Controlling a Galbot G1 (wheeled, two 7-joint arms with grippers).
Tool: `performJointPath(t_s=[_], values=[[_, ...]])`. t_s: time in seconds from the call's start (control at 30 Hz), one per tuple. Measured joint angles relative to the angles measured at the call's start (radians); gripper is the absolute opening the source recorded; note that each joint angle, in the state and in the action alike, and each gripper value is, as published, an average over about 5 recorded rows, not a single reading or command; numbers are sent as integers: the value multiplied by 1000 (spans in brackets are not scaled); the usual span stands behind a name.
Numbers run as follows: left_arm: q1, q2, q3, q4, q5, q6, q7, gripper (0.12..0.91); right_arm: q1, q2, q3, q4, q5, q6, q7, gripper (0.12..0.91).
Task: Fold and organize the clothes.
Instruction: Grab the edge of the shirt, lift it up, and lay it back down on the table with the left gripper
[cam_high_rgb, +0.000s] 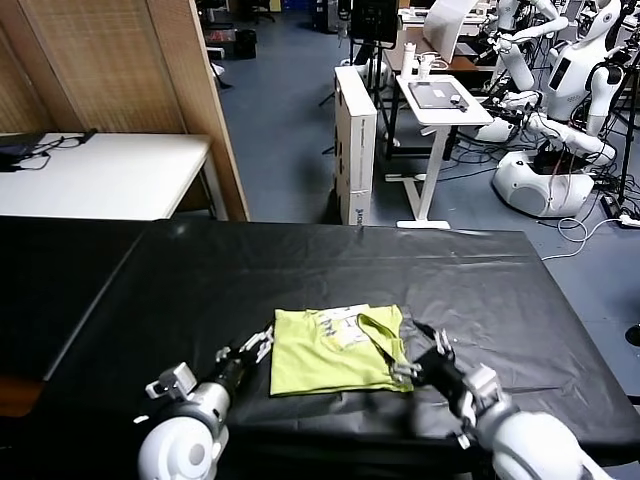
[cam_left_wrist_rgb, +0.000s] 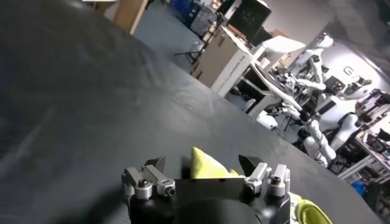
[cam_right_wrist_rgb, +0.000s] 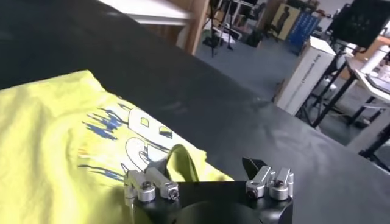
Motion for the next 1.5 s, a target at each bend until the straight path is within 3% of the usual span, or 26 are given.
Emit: performJointPath(t_s=[0.3,0.63,0.83,1.2,1.37,1.5], values=[[32,-21,-13,-8,42,-17,6,907,144,66,-143,-118,-64,-26,-10,907],[44,-25,-22,-7,46,-31,13,907,155,67,-158,-165,-90,-44,-7,907],[45,-26,-20,-6,46,-32,14,907,127,44,-122,-146,-87,-45,3,907],[44,-26,-17,-4,51,-39,18,907,48,-20,15,-127,-110,-54,72,907],[48,-27,-15,3,89,-63,44,907,-1,-25,94,-100,-33,-18,76,907],[59,-32,-5,20,150,-111,83,907,-57,-25,170,-62,51,45,63,907]])
